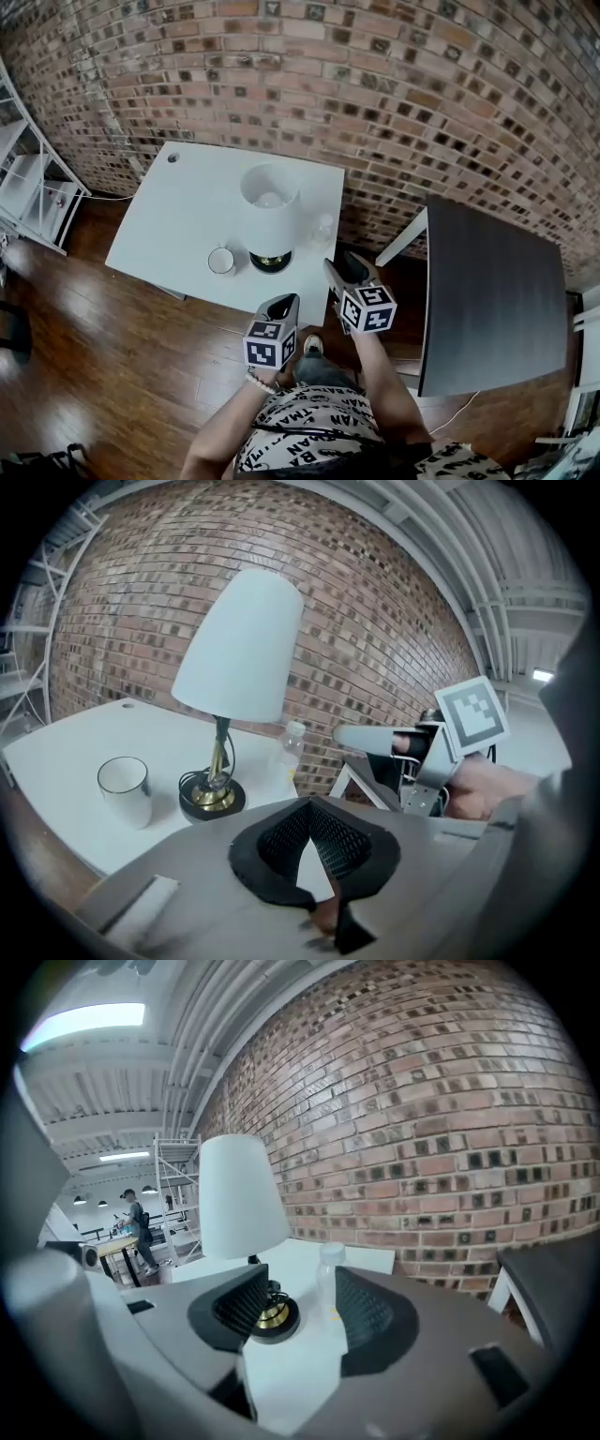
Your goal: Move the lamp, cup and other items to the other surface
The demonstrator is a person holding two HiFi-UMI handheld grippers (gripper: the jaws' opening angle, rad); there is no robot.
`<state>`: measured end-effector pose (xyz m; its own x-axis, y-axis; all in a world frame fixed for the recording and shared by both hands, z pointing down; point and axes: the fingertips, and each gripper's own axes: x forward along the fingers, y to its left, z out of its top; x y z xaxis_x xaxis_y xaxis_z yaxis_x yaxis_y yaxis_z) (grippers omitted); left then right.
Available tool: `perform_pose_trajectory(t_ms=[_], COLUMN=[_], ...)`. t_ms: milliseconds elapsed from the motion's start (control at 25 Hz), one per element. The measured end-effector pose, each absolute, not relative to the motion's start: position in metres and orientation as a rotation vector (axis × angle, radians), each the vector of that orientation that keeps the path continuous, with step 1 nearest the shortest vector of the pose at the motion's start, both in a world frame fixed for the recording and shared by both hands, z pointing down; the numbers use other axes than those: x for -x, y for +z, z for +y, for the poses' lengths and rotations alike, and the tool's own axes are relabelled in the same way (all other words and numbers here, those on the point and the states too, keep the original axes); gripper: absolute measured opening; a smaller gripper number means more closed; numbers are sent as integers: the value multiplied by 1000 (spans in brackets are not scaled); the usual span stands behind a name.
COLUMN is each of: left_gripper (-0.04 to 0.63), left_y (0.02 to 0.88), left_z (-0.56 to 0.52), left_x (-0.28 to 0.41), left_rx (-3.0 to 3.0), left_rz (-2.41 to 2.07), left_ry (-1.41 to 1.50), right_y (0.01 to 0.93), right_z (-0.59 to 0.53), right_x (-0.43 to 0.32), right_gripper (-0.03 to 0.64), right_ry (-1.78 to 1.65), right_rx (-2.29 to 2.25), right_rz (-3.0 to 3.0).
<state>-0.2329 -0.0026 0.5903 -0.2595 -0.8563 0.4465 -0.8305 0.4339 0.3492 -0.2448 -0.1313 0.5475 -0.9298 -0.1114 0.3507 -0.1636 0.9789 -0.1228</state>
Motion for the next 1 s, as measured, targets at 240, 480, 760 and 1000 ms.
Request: perform_pose_trajectory(t_ms=[240, 480, 760, 1000], left_gripper=[3, 3, 3, 3], left_y=[591, 600, 609, 612], left_z=[-33, -54, -64, -62], left_x=[243, 248, 260, 269], left_rx=[-1408, -1386, -1337, -1309], left_rz=[-2111, -2090, -2093, -2102], left_ry=[-20, -11, -22, -36], right_y=[551, 568, 585, 593], right_z=[-169, -182, -187, -185], right_x=[299, 337, 356, 363], right_gripper=[253, 253, 252, 250], right_ry=[162, 106, 119, 77], right_rx=[-159, -86, -56, -38], right_rz=[-2765, -2711, -2681, -2661])
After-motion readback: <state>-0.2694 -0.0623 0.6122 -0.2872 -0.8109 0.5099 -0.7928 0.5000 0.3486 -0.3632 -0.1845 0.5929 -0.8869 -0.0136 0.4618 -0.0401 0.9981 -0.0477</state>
